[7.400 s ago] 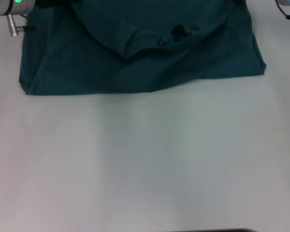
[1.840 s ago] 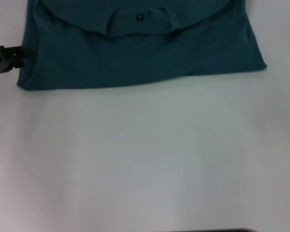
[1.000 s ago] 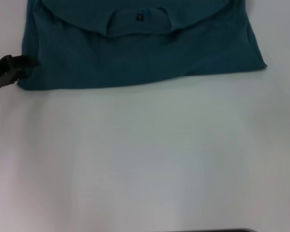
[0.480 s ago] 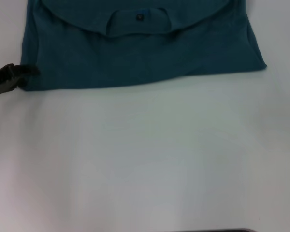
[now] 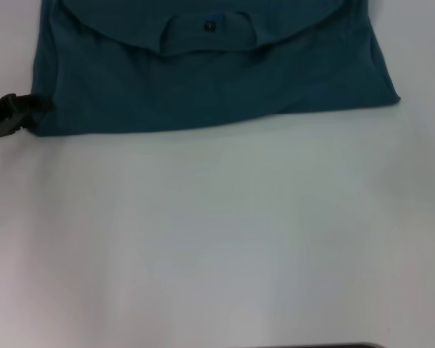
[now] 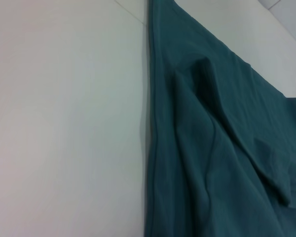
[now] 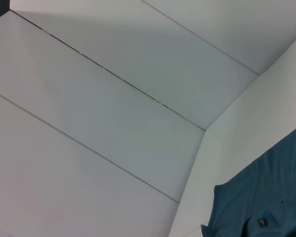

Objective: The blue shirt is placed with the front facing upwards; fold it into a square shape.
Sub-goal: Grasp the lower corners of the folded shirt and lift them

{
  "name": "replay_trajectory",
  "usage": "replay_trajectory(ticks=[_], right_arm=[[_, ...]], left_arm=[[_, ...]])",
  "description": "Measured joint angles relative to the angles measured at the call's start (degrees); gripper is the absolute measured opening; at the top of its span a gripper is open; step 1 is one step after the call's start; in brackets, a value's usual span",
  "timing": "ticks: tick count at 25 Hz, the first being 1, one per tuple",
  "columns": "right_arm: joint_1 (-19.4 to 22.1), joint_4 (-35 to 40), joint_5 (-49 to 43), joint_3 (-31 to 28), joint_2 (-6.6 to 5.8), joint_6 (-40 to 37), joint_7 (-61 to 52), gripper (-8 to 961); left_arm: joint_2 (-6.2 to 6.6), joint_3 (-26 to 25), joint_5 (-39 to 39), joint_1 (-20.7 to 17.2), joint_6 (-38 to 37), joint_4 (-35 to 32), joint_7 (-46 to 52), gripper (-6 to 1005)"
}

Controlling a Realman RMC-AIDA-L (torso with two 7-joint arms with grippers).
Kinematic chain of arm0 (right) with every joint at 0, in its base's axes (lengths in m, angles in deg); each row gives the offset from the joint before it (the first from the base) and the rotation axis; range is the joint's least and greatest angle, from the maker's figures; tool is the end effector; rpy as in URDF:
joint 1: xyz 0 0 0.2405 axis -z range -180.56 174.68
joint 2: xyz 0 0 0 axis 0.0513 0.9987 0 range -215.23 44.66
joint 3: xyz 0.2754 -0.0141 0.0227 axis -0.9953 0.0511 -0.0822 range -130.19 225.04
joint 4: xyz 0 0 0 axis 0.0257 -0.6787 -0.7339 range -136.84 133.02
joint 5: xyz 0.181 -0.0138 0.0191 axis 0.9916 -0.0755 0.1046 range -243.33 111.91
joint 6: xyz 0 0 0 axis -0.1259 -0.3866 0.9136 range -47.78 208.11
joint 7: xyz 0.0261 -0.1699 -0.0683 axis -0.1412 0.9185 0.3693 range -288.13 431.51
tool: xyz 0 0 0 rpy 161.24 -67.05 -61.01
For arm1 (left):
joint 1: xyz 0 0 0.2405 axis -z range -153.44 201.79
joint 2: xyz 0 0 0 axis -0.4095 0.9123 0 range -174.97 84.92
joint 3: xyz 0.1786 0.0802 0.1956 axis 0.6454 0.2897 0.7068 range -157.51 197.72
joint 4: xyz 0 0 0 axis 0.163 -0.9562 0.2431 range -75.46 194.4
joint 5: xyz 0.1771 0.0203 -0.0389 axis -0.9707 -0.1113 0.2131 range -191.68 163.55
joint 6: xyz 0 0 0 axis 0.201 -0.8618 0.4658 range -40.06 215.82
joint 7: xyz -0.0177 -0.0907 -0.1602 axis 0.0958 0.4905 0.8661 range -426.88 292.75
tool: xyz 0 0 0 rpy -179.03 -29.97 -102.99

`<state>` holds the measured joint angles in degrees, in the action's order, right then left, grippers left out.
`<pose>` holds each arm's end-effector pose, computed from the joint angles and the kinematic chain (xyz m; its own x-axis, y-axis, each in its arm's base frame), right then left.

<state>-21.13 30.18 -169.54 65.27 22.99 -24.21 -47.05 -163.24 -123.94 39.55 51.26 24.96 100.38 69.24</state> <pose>0.3137 0.2891 0.0925 -0.0127 -0.6351 -0.7724 -0.8625 -0.3838 0.3298 -0.3512 0.3666 -0.0125 0.0211 0.7735 0.6334 0.9955 0.0424 -0.0849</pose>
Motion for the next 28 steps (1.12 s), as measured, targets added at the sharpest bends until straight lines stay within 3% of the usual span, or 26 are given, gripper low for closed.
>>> replay_trajectory(ticks=[15,28], right_arm=[[0.49,-0.01,0.07,-0.03,0.01,-0.42,0.0,907],[0.89,-0.1,0.12,-1.51,0.08,-1.8,0.51,904]], left_arm=[[-0.49,0.61,-0.31,1.49,-4.63,-0.35,1.13,583],[-0.34,0.51,-0.4,2.77,-2.63,0.11,5.13,583]])
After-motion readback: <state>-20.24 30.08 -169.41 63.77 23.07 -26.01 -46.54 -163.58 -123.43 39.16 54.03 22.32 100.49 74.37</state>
